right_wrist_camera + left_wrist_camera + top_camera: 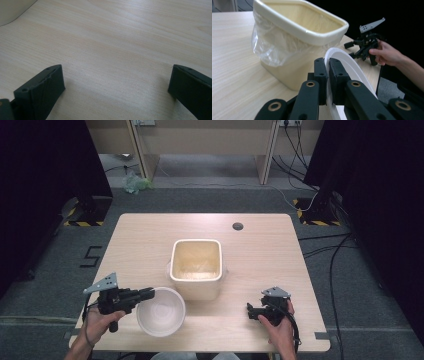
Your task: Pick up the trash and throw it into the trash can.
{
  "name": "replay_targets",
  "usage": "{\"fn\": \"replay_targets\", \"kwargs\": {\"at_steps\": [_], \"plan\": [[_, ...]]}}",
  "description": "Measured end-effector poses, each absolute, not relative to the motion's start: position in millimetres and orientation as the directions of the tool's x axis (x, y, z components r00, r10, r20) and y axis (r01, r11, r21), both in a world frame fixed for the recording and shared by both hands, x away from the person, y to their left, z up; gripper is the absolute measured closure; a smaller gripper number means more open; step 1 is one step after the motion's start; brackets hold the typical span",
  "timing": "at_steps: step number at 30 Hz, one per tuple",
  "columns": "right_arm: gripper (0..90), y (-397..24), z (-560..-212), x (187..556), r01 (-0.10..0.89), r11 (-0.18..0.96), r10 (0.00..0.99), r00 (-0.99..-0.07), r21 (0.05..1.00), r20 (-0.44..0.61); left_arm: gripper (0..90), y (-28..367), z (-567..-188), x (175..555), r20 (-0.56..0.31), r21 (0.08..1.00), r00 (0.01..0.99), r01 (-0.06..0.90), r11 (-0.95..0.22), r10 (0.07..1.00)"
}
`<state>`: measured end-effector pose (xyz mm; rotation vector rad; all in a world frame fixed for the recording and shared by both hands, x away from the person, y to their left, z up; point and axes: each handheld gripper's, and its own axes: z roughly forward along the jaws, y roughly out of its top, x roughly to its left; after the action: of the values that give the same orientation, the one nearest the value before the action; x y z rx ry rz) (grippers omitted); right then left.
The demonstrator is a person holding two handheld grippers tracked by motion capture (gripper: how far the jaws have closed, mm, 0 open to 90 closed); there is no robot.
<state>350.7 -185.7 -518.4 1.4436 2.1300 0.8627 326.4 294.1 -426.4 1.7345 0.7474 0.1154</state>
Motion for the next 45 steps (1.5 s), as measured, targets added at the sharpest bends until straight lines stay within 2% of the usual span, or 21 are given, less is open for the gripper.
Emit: {"fn": "replay_targets", "kwargs": {"at_steps": [12, 32, 45], "plan": [[0.4, -185.7, -518.4, 350.7, 0.665, 0.267, 0.929, -0.370, 0.697, -0.003, 84.6, 284.4, -387.9, 335.1, -0.252, 0.931, 0.827, 0.348, -0.106, 0.502], [0.4, -185.7, -518.4, 350.7, 0.666, 0.267, 0.929, -0.369, 0.697, -0.003, 84.6, 264.3, -355.8, 377.4, -0.258, 0.930, 0.834, 0.351, -0.108, 0.489], [0.4, -185.7, -518.4, 350.7, 0.666, 0.267, 0.929, -0.370, 0.697, -0.003, 84.6, 256.5, -346.6, 407.5, -0.271, 0.928, 0.806, 0.364, -0.080, 0.527]]}}
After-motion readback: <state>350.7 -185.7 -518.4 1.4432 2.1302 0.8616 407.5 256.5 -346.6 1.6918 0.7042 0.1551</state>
